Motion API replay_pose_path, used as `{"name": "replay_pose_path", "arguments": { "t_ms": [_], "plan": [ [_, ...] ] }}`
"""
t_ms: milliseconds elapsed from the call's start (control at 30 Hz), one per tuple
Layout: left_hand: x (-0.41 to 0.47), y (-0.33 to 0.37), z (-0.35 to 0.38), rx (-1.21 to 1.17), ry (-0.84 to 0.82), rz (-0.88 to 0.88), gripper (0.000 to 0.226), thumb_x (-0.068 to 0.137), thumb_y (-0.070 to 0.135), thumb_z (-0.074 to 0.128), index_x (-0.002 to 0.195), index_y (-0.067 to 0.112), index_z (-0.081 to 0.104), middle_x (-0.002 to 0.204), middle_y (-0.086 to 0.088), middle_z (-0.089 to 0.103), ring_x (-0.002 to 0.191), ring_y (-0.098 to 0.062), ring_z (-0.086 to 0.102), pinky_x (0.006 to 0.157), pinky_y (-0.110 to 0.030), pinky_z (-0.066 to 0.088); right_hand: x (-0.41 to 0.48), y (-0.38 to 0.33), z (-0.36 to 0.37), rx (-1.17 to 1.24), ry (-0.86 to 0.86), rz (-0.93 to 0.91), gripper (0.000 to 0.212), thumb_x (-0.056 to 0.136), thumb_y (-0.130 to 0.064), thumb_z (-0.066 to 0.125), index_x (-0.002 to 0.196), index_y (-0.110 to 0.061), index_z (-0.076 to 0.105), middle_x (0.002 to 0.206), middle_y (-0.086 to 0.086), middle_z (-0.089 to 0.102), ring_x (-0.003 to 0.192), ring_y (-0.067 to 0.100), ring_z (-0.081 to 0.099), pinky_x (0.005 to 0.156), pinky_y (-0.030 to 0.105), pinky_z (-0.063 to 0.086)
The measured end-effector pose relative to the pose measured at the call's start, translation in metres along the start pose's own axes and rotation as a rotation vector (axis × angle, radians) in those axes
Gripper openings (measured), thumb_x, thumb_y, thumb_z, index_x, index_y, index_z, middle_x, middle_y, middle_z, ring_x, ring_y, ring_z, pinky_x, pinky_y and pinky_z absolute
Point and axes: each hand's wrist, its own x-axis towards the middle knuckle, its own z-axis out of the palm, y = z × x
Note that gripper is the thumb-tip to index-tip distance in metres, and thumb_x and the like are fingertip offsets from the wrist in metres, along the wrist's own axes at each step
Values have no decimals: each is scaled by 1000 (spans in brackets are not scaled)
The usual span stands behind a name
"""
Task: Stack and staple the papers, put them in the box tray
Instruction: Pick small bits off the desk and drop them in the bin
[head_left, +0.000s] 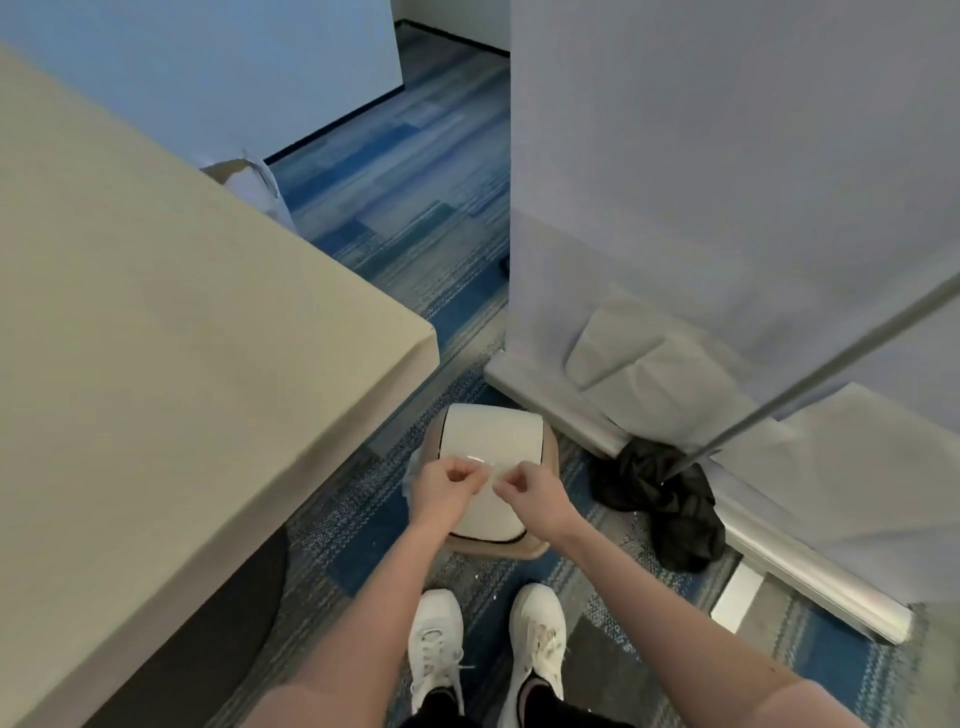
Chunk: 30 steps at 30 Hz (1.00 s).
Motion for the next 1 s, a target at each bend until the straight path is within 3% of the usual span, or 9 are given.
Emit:
{"name": "replay_pose_path", "arguments": {
  "t_ms": [67, 233, 333, 467, 633, 700, 800, 933, 1000],
  "plan": [
    [9, -10, 5, 94, 1, 26, 7, 83, 21, 71, 78, 23, 66, 80, 5, 68, 84, -15, 64, 77, -28, 49, 10, 4, 11, -61, -5, -13, 15, 92, -23, 57, 98, -10, 61, 94, 1, 62, 86, 13, 53, 63, 18, 36],
    [21, -17, 10, 315, 66, 94, 16, 81, 17, 71, 73, 29, 62, 73, 15, 63, 80, -9, 64, 73, -24, 49, 24, 13, 27, -218, 65, -37, 20, 89, -6, 52, 100, -9, 69, 106, 6, 70, 102, 22, 61, 85, 30, 47],
    [27, -23, 13, 367, 80, 101, 26, 83, 9, 64, 75, 34, 64, 81, 13, 69, 83, -11, 67, 80, -32, 56, 25, 15, 30, -265, 115, -62, 30, 89, 0, 48, 107, -8, 70, 113, 7, 70, 108, 23, 61, 92, 31, 47],
    [29, -25, 13, 429, 88, 153, 21, 85, 7, 61, 89, 24, 73, 92, 7, 74, 90, -13, 67, 90, -32, 54, 27, 17, 31, -282, 155, -63, 22, 91, -6, 49, 98, -7, 70, 103, 9, 71, 99, 26, 63, 85, 35, 50],
    [28, -19, 9, 514, 84, 216, 3, 83, 18, 68, 81, 19, 67, 87, 1, 72, 86, -21, 66, 83, -39, 53, 27, 14, 27, -264, 154, -44, 3, 90, -12, 56, 88, -14, 56, 96, 8, 67, 93, 25, 60, 75, 34, 46],
    [26, -15, 7, 594, 79, 257, 10, 89, 22, 62, 90, 18, 70, 95, -1, 73, 96, -23, 64, 86, -39, 51, 28, 15, 26, -308, 142, -60, 12, 92, -11, 51, 97, -9, 62, 101, 8, 68, 97, 25, 59, 75, 30, 42],
    [24, -14, 5, 676, 72, 281, 25, 92, 8, 52, 105, 19, 70, 112, 0, 69, 111, -24, 57, 94, -39, 48, 28, 15, 24, -310, 138, -69, 18, 91, -6, 50, 102, -7, 64, 106, 8, 67, 101, 26, 59, 78, 30, 42],
    [27, -17, 3, 621, 36, 270, 23, 90, 6, 53, 99, 20, 69, 113, 1, 66, 100, -20, 62, 90, -40, 50, 26, 11, 23, -302, 100, -72, 9, 92, -19, 56, 90, -10, 58, 98, 8, 64, 88, 23, 55, 69, 27, 35],
    [25, -14, 3, 576, 28, 273, 21, 91, 8, 53, 98, 19, 69, 112, 3, 67, 97, -17, 61, 89, -39, 50, 24, 9, 21, -282, 78, -83, 12, 94, -17, 52, 95, -9, 61, 102, 9, 66, 93, 24, 57, 71, 28, 38]
  ]
}}
